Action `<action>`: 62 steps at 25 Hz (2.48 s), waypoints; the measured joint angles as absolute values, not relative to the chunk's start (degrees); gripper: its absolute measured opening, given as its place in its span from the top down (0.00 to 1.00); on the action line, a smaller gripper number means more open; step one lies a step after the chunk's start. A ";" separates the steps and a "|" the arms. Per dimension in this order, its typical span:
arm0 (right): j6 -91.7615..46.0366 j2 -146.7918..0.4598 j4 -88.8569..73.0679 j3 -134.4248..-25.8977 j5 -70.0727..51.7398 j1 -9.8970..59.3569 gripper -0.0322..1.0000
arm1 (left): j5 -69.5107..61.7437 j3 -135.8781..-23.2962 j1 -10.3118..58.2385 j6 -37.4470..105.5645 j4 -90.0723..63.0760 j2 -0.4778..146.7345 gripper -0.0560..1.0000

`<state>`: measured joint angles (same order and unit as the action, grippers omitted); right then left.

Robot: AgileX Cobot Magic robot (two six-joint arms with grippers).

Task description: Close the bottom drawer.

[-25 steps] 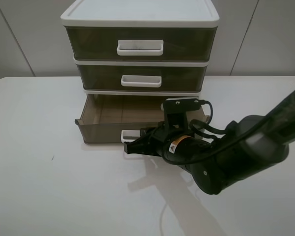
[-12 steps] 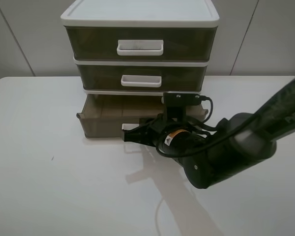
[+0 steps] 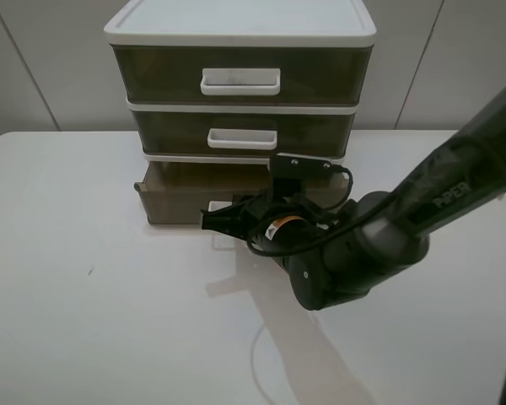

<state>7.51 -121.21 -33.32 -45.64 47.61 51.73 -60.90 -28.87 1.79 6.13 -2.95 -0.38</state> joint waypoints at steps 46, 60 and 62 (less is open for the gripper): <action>-5.82 -125.45 -43.50 -53.94 53.17 54.05 0.95 | -60.90 -28.87 1.79 6.13 -2.95 -0.38 0.27; -9.24 -108.76 -42.67 -37.41 36.43 56.05 0.62 | -60.90 -28.87 1.79 6.13 -2.95 -0.38 0.27; -9.24 -105.17 -41.54 -34.70 31.35 54.10 0.46 | -60.90 -28.87 1.79 6.13 -2.95 -0.38 0.27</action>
